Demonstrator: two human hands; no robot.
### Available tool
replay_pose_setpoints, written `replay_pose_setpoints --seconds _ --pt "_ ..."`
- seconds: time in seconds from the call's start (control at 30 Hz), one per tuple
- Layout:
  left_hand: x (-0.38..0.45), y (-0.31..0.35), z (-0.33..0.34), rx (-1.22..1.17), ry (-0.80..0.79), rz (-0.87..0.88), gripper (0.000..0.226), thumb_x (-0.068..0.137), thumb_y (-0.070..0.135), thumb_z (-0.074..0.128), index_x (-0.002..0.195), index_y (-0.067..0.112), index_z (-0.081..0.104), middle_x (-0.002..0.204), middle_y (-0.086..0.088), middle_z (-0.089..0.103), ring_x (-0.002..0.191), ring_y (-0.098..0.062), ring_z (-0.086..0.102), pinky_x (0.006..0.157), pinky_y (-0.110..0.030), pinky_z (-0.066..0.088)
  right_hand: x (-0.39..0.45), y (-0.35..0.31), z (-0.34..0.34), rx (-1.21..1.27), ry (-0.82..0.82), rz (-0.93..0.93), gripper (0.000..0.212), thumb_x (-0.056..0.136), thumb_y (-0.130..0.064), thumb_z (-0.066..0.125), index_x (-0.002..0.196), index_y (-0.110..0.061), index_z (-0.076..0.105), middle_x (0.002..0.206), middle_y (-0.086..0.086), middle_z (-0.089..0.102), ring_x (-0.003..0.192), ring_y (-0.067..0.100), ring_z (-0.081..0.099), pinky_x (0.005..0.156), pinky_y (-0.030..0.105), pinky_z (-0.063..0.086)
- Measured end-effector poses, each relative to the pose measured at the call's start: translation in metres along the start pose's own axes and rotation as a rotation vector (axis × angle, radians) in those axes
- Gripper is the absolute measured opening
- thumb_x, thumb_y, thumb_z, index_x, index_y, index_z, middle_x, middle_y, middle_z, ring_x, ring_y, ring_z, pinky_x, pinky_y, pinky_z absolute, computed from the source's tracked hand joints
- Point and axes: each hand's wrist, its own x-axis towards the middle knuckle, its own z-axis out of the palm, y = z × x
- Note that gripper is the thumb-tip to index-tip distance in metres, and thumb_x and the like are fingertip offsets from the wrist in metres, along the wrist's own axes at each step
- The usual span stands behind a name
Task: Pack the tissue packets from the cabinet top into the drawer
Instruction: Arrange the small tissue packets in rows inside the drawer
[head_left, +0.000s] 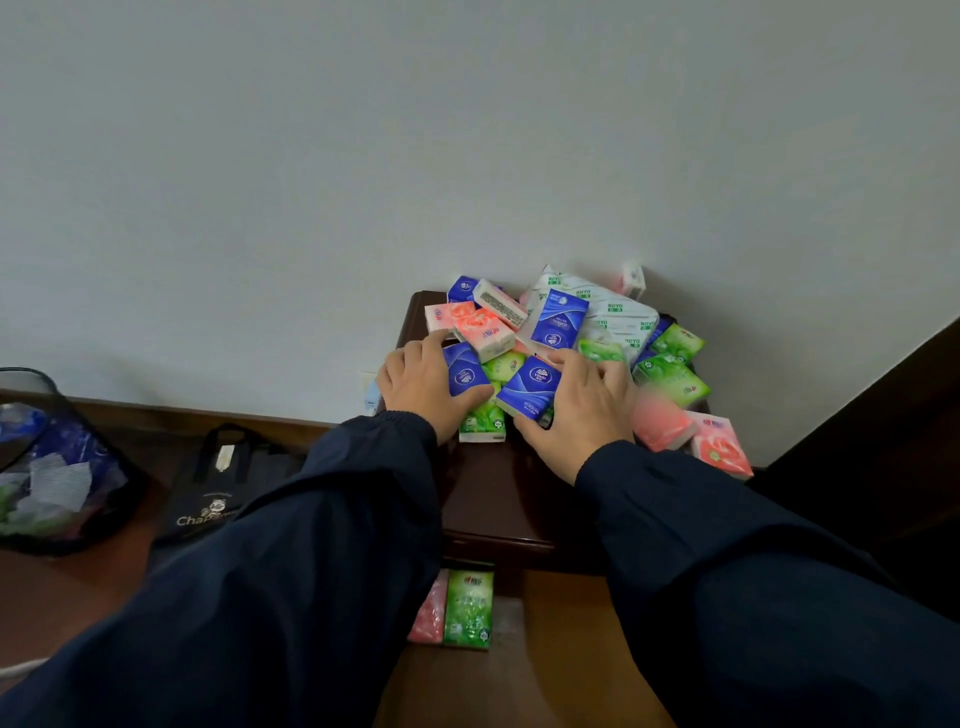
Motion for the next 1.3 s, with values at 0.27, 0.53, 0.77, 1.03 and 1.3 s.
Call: replay_pose_setpoints --seconds 0.27,0.53,0.77,1.03,1.3 --pt "-0.042 0.013 -0.024 0.048 -0.058 0.026 0.078 0.086 0.046 0.073 0.150 0.021 0.035 0.143 -0.010 0.041 0.128 -0.030 0.045 0.106 -0.042 0.042 -0.024 -0.010 -0.028 0.379 -0.119 -0.048 0.085 0.073 -0.049 0.080 0.143 -0.024 0.038 0.131 -0.001 0.049 0.120 0.017 0.047 0.102 0.033 0.044" --pt "-0.078 0.011 -0.035 0.321 -0.087 0.069 0.088 0.074 0.049 0.079 0.147 0.028 0.035 0.138 -0.011 0.042 0.123 -0.032 0.047 0.097 -0.042 0.048 -0.062 -0.002 -0.047 0.249 -0.419 -0.114 0.063 0.086 -0.028 0.072 0.142 -0.027 0.041 0.134 -0.001 0.039 0.126 0.019 0.047 0.106 0.037 0.045" --pt "-0.095 -0.018 -0.034 0.228 -0.158 0.061 0.049 0.075 0.047 0.077 0.116 0.031 0.055 0.127 -0.004 0.039 0.119 -0.028 0.045 0.096 -0.041 0.050 -0.079 -0.008 -0.022 0.302 -0.411 0.049 0.065 0.093 -0.047 0.062 0.151 -0.035 0.035 0.142 -0.003 0.027 0.127 0.020 0.045 0.094 0.036 0.050" --pt "-0.113 -0.025 -0.023 0.113 -0.139 0.146 0.035 0.091 0.056 0.059 0.113 0.029 0.063 0.115 0.004 0.055 0.104 -0.023 0.048 0.091 -0.042 0.048 -0.079 -0.018 -0.014 0.238 -0.257 0.141 0.018 0.094 -0.051 0.058 0.102 -0.035 0.056 0.121 -0.007 0.035 0.106 0.018 0.055 0.069 0.031 0.046" --pt "-0.201 -0.039 -0.013 -0.496 0.009 -0.209 0.013 0.092 0.040 0.068 0.093 0.031 0.059 0.084 0.013 0.068 0.075 0.003 0.062 0.068 -0.025 0.051 -0.106 -0.018 -0.025 0.365 -0.408 0.328 0.054 0.078 -0.046 0.078 0.118 -0.025 0.048 0.123 -0.001 0.053 0.117 0.026 0.048 0.094 0.036 0.046"
